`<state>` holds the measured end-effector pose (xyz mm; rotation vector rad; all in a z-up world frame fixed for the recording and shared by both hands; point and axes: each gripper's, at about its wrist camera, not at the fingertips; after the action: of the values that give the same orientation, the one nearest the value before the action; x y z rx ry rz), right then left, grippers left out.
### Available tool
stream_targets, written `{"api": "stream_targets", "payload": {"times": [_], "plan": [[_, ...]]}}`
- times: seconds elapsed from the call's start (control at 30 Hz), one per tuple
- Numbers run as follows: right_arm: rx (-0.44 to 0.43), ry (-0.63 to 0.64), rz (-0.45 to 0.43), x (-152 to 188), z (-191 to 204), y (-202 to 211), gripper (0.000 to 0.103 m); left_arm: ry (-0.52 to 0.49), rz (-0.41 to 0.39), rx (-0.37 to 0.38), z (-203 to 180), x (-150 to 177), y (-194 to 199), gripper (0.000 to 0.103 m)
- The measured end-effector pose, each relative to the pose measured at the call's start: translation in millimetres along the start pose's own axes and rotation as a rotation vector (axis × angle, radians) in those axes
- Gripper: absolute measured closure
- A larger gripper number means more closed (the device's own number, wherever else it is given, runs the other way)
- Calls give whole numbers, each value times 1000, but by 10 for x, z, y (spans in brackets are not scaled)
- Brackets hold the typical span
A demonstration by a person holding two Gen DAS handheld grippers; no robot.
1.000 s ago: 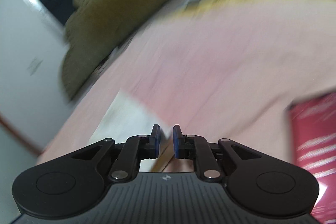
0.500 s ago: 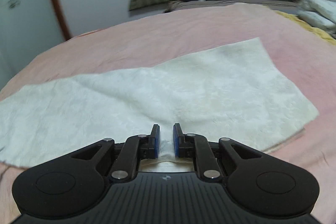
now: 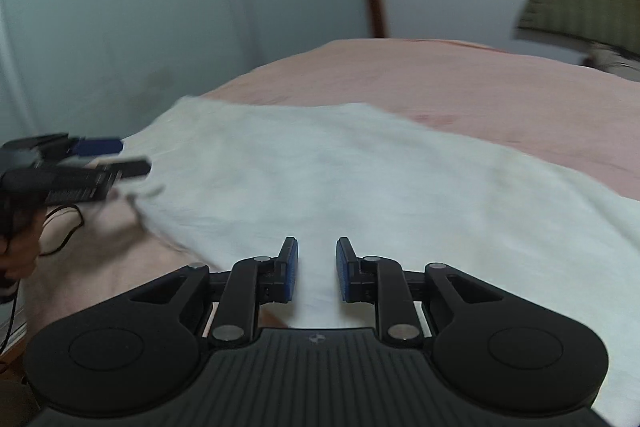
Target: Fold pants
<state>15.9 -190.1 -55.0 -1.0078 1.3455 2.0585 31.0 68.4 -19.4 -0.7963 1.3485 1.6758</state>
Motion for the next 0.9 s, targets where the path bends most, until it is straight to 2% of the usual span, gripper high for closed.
{"api": "stream_targets", "payload": {"times": [0.07, 0.13, 0.2, 0.27, 0.33, 0.43, 0.53, 0.6, 0.7, 0.9], "plan": [[-49, 36, 8, -56, 222, -121, 83, 134, 37, -97, 413, 18, -41, 37], [-89, 74, 12, -111, 424, -225, 83, 272, 96, -129, 813, 48, -97, 37], [-120, 141, 11, -176, 649, -343, 83, 408, 146, -94, 1132, 89, -180, 38], [-134, 242, 5, -224, 921, -471, 83, 533, 166, -25, 1347, 129, -219, 39], [-137, 357, -4, -252, 1226, -608, 83, 602, 167, 36, 1429, 146, -229, 44], [-173, 509, -32, -262, 1616, -761, 82, 637, 179, 79, 1447, 106, -273, 57], [-154, 638, -34, -240, 1906, -975, 82, 645, 169, 51, 1439, 87, -296, 68], [-137, 696, -25, -209, 1994, -1098, 83, 653, 160, 39, 1437, 130, -260, 84], [-135, 715, -13, -181, 2004, -1186, 83, 650, 153, 47, 1459, 165, -256, 93], [-163, 664, -15, -277, 1981, -1265, 92, 615, 86, 16, 1416, 163, -376, 95]]}}
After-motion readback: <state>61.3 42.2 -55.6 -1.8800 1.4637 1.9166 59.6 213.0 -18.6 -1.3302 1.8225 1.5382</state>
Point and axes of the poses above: each gripper's, at about its wrist camera, not at the fingertips, and y roughly against the way its jaws point, z to its left, x to its underside, and after that the axes turned 3 degrees about -y, right-handed
